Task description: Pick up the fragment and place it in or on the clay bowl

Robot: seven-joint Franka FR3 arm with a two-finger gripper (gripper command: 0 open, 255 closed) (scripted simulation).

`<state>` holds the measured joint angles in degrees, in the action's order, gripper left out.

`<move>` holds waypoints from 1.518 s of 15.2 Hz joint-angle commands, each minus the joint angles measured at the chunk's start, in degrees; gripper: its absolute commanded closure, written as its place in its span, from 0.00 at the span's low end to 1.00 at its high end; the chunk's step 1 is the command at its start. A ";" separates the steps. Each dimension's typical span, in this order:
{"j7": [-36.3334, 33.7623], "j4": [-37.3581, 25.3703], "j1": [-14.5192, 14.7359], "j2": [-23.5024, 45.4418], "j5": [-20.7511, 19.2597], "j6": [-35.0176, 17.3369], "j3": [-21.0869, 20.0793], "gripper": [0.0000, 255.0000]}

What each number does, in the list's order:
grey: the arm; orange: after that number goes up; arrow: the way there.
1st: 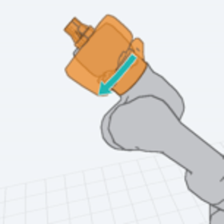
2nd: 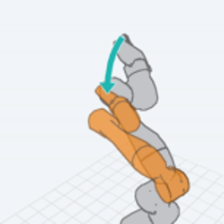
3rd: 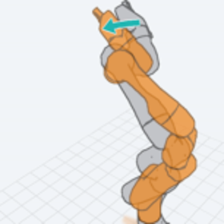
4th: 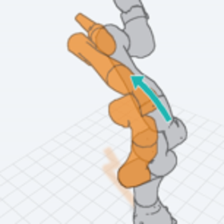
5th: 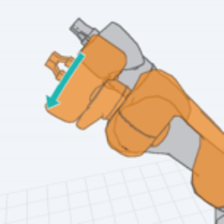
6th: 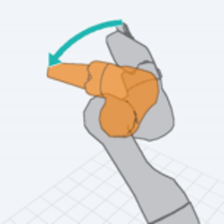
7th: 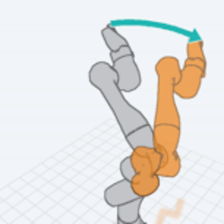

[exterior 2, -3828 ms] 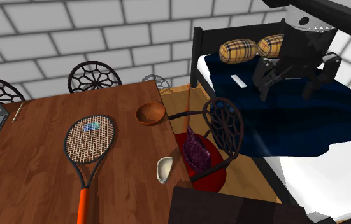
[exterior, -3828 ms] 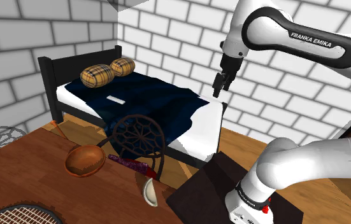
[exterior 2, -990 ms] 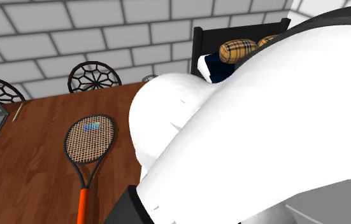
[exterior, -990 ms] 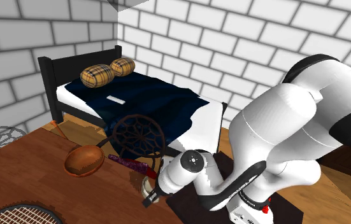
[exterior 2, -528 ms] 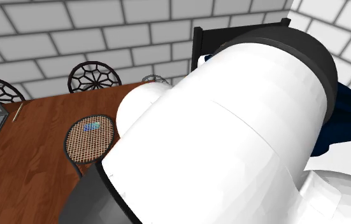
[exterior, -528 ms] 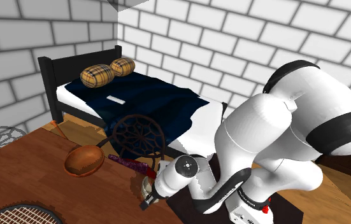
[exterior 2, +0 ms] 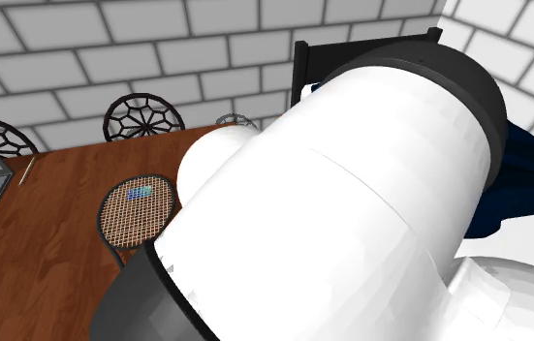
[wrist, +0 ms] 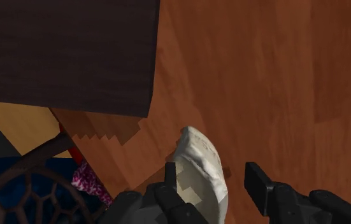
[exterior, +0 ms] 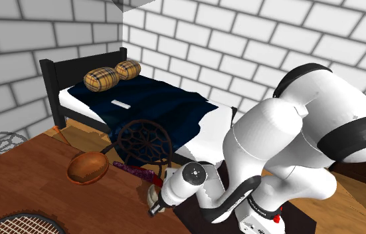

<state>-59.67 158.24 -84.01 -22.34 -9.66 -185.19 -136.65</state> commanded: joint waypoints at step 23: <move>-0.25 2.43 50.10 11.41 -5.59 14.47 52.10 1.00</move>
<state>-60.05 160.64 -39.56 -11.37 -14.96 -171.88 -90.38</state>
